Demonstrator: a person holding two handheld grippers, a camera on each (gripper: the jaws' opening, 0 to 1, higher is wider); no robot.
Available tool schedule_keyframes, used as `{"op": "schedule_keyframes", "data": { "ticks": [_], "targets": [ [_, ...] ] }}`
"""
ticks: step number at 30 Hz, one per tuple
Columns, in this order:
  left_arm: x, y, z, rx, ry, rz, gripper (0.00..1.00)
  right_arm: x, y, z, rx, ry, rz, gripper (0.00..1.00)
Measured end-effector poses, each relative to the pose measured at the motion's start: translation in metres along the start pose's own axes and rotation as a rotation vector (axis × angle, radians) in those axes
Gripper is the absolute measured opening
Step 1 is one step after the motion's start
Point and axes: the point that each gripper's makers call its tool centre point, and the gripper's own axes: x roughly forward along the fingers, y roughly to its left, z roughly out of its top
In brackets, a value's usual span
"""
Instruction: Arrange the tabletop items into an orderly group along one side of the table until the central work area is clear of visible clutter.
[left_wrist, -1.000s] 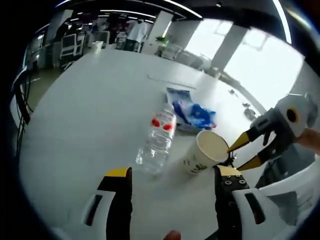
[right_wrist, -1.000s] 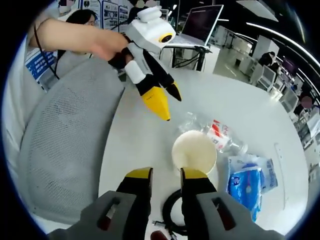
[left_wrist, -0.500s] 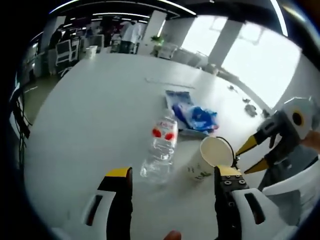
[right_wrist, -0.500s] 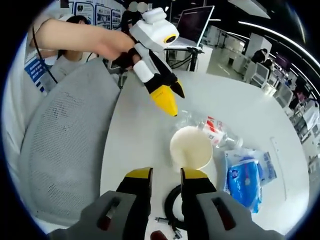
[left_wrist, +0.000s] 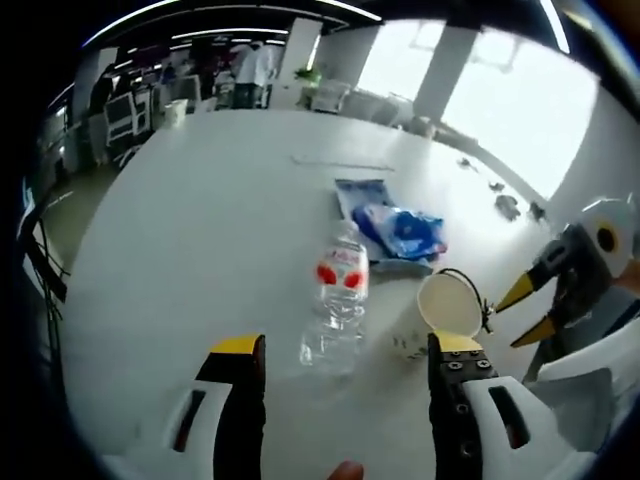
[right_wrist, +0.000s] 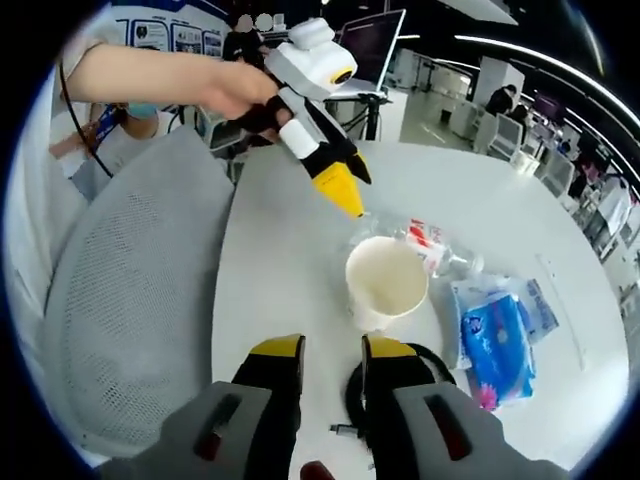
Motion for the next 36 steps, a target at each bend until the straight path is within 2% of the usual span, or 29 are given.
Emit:
{"op": "schedule_keyframes", "data": {
  "ticks": [4,10,14,24,36],
  "targets": [
    [0.002,0.002,0.001,-0.002,0.011,0.004,0.62,-0.003,0.006,-0.011,0.042,0.007,-0.008,0.2],
    [0.003,0.005,0.005,0.062,0.035,0.022,0.62,-0.008,0.01,-0.025,0.091,0.01,-0.026,0.2],
    [0.005,0.006,0.008,0.071,0.042,0.023,0.62,-0.013,0.011,-0.031,0.125,0.006,-0.046,0.2],
    [0.016,0.011,0.013,0.104,0.074,0.029,0.61,-0.034,0.011,-0.049,0.278,-0.03,-0.128,0.2],
    [0.029,0.01,0.018,0.135,0.104,0.02,0.6,-0.049,0.023,-0.078,0.35,-0.013,-0.17,0.2]
  ]
}}
